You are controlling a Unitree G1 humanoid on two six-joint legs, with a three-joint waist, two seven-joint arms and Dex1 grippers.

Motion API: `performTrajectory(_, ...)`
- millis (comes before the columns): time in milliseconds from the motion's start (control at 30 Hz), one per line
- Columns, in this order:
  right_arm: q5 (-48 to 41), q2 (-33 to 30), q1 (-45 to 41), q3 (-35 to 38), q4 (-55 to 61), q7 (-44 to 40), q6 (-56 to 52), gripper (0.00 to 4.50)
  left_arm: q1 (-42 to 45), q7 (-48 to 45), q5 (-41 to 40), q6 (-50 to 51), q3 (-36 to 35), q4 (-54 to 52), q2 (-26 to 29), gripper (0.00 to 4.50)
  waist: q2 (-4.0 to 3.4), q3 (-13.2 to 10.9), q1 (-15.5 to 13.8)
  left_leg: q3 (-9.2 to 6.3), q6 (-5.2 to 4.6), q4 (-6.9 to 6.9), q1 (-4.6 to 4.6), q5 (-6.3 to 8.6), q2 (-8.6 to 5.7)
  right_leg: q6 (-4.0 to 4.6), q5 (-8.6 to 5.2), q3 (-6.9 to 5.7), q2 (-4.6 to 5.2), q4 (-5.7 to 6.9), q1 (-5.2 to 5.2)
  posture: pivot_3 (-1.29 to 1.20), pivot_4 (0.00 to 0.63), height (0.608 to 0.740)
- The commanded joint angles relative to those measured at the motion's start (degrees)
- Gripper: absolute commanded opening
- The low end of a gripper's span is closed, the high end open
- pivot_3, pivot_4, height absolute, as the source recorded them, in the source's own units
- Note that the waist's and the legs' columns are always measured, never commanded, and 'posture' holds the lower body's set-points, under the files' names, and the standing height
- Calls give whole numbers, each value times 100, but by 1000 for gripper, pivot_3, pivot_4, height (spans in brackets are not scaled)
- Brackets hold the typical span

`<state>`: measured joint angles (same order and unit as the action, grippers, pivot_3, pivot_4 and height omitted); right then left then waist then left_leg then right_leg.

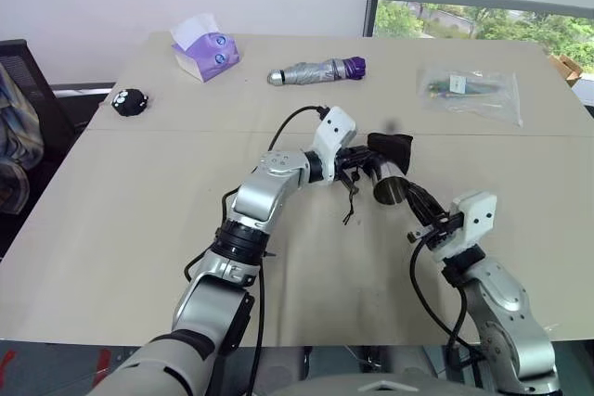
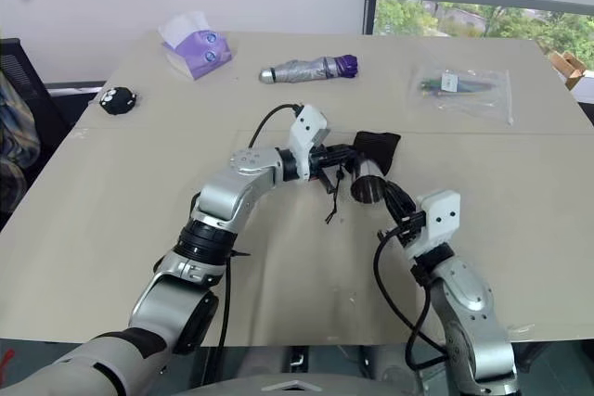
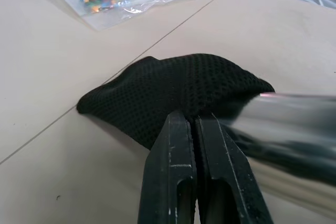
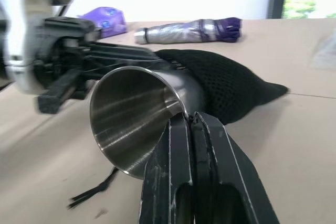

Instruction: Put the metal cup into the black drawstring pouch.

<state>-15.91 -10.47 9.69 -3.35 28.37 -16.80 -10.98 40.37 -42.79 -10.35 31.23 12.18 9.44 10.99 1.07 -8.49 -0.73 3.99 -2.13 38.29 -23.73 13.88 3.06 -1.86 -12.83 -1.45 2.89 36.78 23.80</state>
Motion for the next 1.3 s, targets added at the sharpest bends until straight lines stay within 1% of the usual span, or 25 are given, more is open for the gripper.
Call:
performTrajectory(33,198,33,-210,67,67,197,63,74,35,-54,-72,3,67,-390,-18,0,0,0,-2,-1,0,0,0,0,0,0,0,0,0,0,0,0,150,740)
performTrajectory(233,598,101,-625,-9,-229,459,24,74,31,-67,-85,56,100,-455,-61,0,0,0,2,-1,0,0,0,0,0,-1,1,-1,0,0,0,0,150,740)
performTrajectory(467,1079,56,-1317,-75,-816,552,-53,74,70,-58,-112,94,105,-472,-126,0,0,0,6,-2,0,-1,0,0,0,-4,3,-1,-1,0,0,0,150,740)
performTrajectory(600,1423,-65,-1695,-88,-1179,627,-103,74,81,-17,-140,118,48,-486,-136,0,0,0,3,-3,0,-1,-2,0,0,-21,13,-2,-1,-1,0,0,150,740)
performTrajectory(700,1549,-22,-1913,-103,-1394,706,-122,74,19,-2,-161,147,53,-563,-115,0,1,-1,13,2,0,0,-1,0,-1,-21,13,3,-1,-1,1,0,150,740)
performTrajectory(933,2088,-116,-2137,-362,-1609,675,-168,74,30,50,-175,178,50,-580,-166,0,1,-1,7,0,0,-3,-1,0,0,-22,14,1,-2,-1,2,0,150,740)
performTrajectory(1067,2222,-115,-2128,-411,-1602,673,-215,74,44,63,-193,198,36,-594,-210,0,1,-1,10,2,0,-2,-3,0,-1,-22,14,3,-2,-2,2,0,150,740)
performTrajectory(1200,2158,98,-2191,-327,-1464,815,-516,74,-8,48,-188,208,77,-654,-204,0,1,-1,12,1,0,-2,-1,0,0,-22,14,2,-2,0,1,0,150,740)
performTrajectory(1300,2022,454,-2343,-194,-1300,1056,-927,74,-23,39,-186,222,107,-688,-199,0,0,-1,21,-1,0,-2,0,0,1,-22,14,1,-3,2,2,0,150,740)
